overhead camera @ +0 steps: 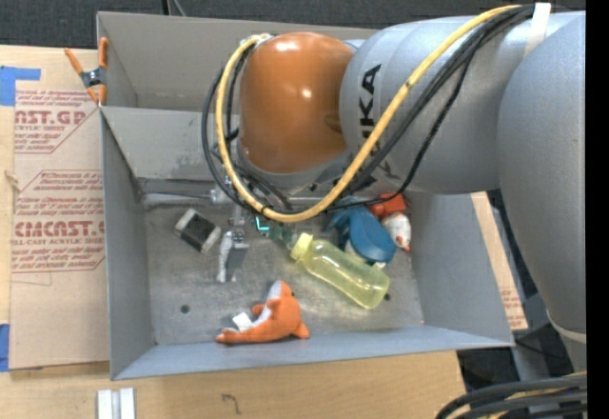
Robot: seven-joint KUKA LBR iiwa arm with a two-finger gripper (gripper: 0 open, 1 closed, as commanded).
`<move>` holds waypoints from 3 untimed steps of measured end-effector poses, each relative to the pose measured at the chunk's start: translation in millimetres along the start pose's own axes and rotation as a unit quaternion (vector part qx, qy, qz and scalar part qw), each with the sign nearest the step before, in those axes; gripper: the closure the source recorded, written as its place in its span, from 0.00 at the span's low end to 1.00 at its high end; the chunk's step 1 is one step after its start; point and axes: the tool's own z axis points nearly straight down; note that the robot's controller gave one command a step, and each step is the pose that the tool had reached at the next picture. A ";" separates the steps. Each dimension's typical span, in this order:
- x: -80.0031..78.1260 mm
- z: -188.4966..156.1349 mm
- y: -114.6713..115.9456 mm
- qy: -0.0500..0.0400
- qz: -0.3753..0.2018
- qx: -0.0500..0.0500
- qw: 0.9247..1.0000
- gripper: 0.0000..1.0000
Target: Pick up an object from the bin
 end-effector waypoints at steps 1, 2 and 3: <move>-1.9 -3.8 -0.8 -0.004 0.001 -0.001 1.000 0.00; -39.6 107.3 -31.9 -0.003 -0.016 0.000 1.000 1.00; -39.6 107.3 -32.1 -0.003 -0.016 -0.001 1.000 0.00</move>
Offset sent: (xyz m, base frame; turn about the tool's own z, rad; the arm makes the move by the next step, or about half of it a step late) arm 0.0391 -0.0326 -0.1070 -0.0313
